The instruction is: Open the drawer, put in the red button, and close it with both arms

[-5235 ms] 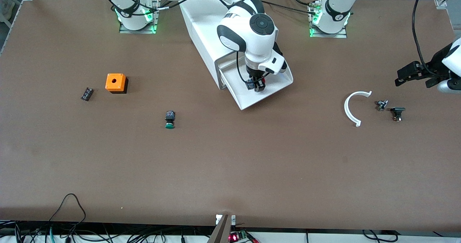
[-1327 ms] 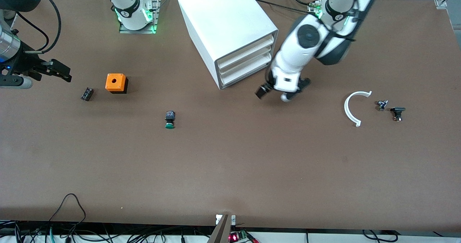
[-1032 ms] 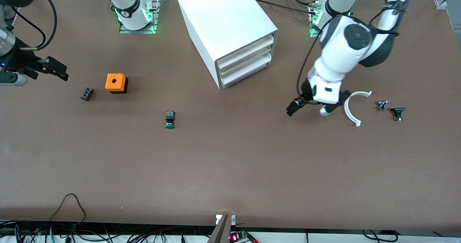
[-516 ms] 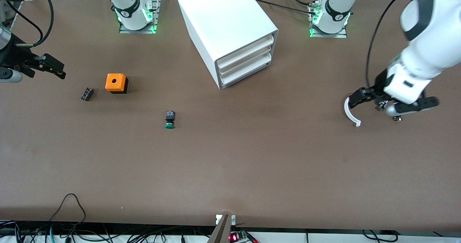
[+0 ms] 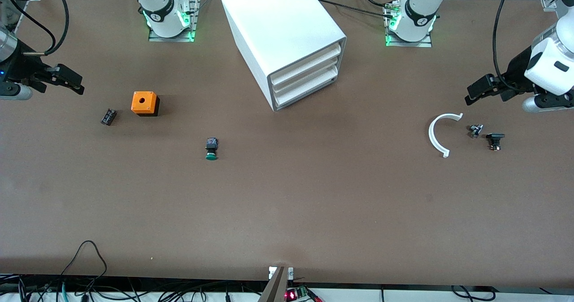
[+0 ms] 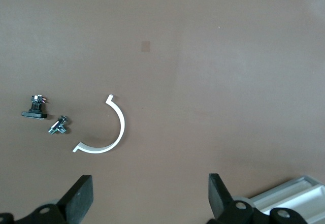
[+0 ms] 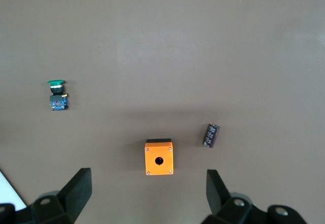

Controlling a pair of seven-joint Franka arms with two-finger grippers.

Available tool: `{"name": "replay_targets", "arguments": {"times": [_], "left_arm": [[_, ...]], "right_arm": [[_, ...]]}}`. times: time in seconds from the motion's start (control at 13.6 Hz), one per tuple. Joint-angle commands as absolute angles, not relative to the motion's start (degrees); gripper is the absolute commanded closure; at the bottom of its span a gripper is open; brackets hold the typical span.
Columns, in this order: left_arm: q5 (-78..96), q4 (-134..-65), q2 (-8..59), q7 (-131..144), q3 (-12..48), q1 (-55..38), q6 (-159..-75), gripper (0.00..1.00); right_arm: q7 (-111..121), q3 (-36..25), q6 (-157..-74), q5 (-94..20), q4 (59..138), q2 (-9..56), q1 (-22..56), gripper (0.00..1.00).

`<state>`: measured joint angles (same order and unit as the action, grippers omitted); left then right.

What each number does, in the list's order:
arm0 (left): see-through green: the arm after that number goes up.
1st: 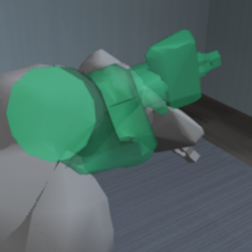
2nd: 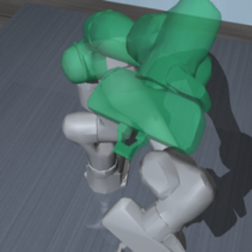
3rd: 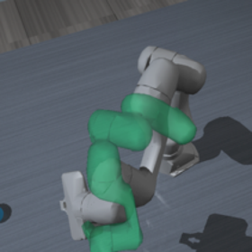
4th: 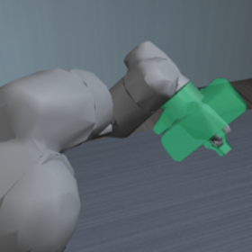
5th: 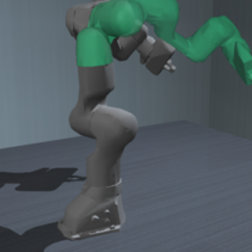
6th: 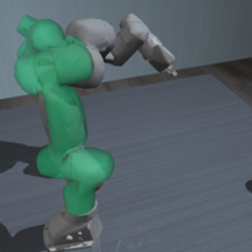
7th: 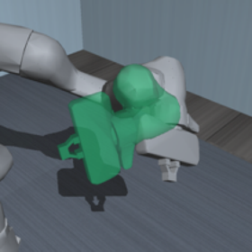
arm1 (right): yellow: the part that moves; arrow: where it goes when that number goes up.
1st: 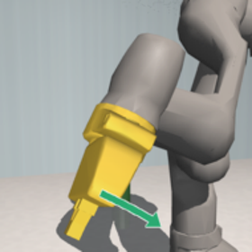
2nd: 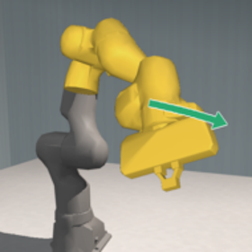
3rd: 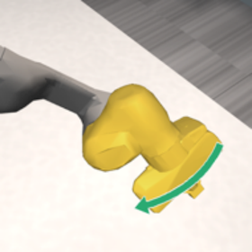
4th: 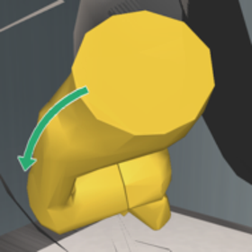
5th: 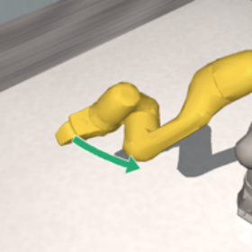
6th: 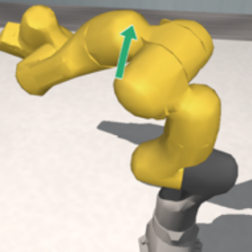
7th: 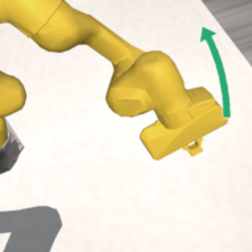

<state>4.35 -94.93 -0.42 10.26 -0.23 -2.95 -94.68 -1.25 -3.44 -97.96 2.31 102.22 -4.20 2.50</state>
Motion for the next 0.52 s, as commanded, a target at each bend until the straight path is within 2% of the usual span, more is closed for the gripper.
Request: {"name": "replay_targets", "arguments": {"times": [0.0,0.44], "left_arm": [[4.22,-93.87,-0.7,5.1,-0.62,-2.37,-91.15,0.0],[3.6,-93.51,-0.09,5.01,0.18,-2.55,-90.97,0.0]], "right_arm": [[-1.23,-3.52,-98.35,1.58,104.15,-6.06,2.37,0.0],[-1.23,-3.52,-98.35,1.58,104.33,-6.42,2.37,0.0]]}}
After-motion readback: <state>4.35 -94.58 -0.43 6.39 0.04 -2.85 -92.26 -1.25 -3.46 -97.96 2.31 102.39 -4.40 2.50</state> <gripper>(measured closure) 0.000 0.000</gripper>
